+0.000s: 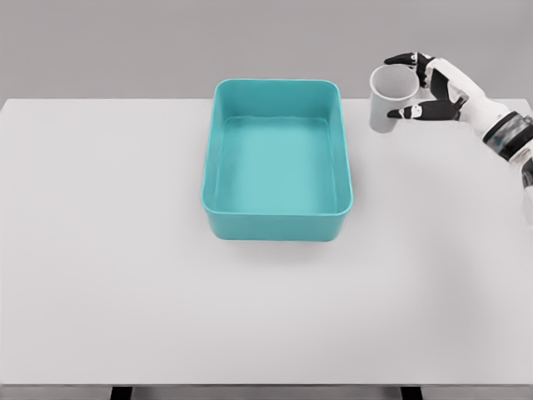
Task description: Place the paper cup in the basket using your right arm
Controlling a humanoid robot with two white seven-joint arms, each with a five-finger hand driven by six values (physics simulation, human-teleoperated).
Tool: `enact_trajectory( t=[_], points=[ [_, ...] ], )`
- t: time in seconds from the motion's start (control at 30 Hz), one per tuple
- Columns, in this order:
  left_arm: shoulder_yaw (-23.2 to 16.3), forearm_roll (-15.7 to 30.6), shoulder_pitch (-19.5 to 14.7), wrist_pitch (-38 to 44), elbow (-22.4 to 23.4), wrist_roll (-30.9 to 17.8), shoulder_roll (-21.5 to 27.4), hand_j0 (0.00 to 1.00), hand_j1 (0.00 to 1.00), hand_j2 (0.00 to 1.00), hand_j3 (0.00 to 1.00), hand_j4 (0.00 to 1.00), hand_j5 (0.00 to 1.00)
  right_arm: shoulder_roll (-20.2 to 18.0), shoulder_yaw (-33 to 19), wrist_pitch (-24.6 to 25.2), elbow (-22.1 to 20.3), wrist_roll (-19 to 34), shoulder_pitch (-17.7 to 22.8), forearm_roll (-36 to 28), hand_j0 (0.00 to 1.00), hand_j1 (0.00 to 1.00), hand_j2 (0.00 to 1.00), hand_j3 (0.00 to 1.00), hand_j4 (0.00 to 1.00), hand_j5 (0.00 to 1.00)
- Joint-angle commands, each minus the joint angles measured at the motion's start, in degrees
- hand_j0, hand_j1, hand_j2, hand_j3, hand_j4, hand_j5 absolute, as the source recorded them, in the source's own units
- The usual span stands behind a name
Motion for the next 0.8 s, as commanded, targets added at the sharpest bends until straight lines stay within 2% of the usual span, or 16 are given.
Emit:
enact_trajectory(
  t=[0.0,0.13,0.27,0.53,0.77],
  points=[
    [-0.01,0.0,0.0,0.0,0.01,-0.01,0.0,1.0,1.0,1.0,1.0,1.0,1.0,-0.65,-0.28,-0.63,-3.91,0.0,0.0,-0.27,0.72,0.72,0.72,0.72,0.72,0.72],
    [-0.01,0.0,0.0,0.0,0.01,-0.01,0.0,1.0,1.0,1.0,1.0,1.0,1.0,-1.62,-0.37,-0.72,-10.59,0.0,0.09,2.72,0.72,0.72,0.72,0.72,0.72,0.72],
    [-0.01,0.0,0.0,0.0,0.01,-0.01,0.0,1.0,1.0,1.0,1.0,1.0,1.0,-1.71,-0.46,-0.72,-15.33,0.0,0.09,6.14,0.72,0.72,0.72,0.72,0.72,0.72],
    [-0.01,0.0,0.0,0.0,0.01,-0.01,0.0,1.0,1.0,1.0,1.0,1.0,1.0,-1.36,-2.13,-0.19,-22.89,0.0,0.62,11.59,0.72,0.72,0.72,0.72,0.72,0.72],
    [-0.01,0.0,0.0,0.0,0.01,-0.01,0.0,1.0,1.0,1.0,1.0,1.0,1.0,0.05,-0.2,0.16,-28.52,0.0,1.32,14.67,0.69,0.69,0.69,0.69,0.69,0.69]
  ],
)
